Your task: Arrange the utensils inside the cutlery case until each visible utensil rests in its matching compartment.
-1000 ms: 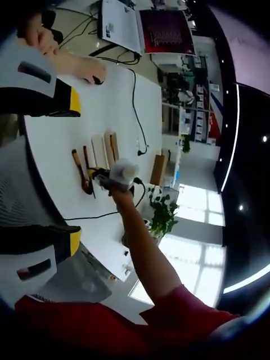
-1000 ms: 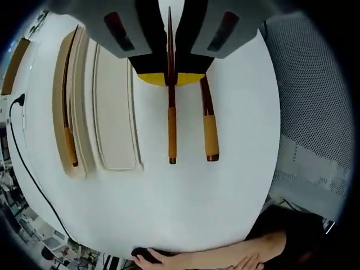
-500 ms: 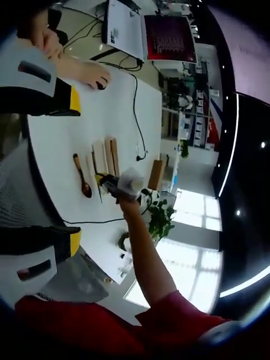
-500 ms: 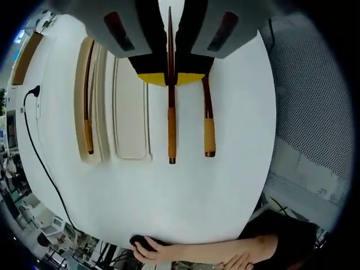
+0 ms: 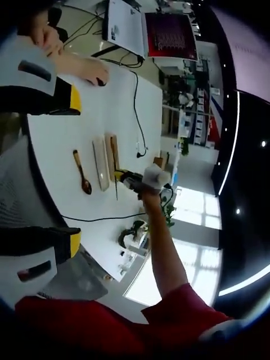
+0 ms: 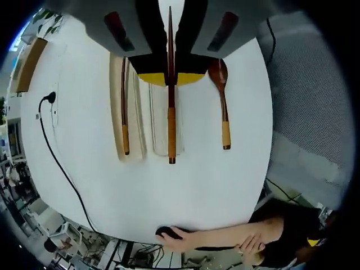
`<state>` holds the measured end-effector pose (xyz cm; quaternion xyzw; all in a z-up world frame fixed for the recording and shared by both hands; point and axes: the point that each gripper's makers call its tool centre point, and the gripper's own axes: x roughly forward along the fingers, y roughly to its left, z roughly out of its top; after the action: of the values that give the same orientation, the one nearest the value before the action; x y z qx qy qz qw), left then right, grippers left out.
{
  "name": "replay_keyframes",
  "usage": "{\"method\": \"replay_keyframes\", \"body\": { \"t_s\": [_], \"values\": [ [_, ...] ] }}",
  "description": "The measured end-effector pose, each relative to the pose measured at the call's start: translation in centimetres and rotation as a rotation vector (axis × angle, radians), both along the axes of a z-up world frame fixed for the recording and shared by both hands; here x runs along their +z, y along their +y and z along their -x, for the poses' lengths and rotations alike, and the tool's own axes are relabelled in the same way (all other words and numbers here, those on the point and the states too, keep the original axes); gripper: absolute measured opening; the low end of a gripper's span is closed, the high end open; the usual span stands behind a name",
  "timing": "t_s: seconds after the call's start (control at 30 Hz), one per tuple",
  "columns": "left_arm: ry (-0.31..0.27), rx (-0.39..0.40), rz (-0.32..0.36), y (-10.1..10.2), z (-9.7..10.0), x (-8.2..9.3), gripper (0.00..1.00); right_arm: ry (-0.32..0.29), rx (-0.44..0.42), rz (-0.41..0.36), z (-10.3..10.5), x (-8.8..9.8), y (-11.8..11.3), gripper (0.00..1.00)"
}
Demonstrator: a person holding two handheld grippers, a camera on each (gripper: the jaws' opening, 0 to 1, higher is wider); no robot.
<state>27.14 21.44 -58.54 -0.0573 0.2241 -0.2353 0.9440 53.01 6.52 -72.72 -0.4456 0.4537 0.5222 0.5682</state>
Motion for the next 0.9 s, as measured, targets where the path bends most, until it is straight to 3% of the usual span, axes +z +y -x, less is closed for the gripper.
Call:
{"method": "replay_keyframes", "body": {
  "t_s": [0.2, 0.27, 0.57, 0.73, 0.9],
  "values": [
    [-0.010, -0.013, -0.004, -0.4, -0.3, 0.5, 0.86, -0.002, -0.016, -0.005, -2.9, 2.1, 0.0, 0.00],
    [-0.008, -0.018, 0.003, -0.6, -0.3, 0.5, 0.86, -0.006, -0.018, -0.003, -2.9, 2.9, 0.0, 0.00],
    [0.016, -0.019, -0.015, -0.8, -0.3, -0.3, 0.86, -0.008, -0.024, -0.021, -5.9, 4.4, 1.2, 0.00],
    [0.017, -0.004, -0.006, -0.8, -0.5, -0.1, 0.85, -0.018, -0.009, -0.048, -7.0, 4.2, 2.0, 0.00],
    [0.027, 0.007, 0.019, -0.9, -0.7, -0.1, 0.86, 0.004, -0.049, -0.071, -7.7, 1.5, 2.5, 0.00]
  ]
}}
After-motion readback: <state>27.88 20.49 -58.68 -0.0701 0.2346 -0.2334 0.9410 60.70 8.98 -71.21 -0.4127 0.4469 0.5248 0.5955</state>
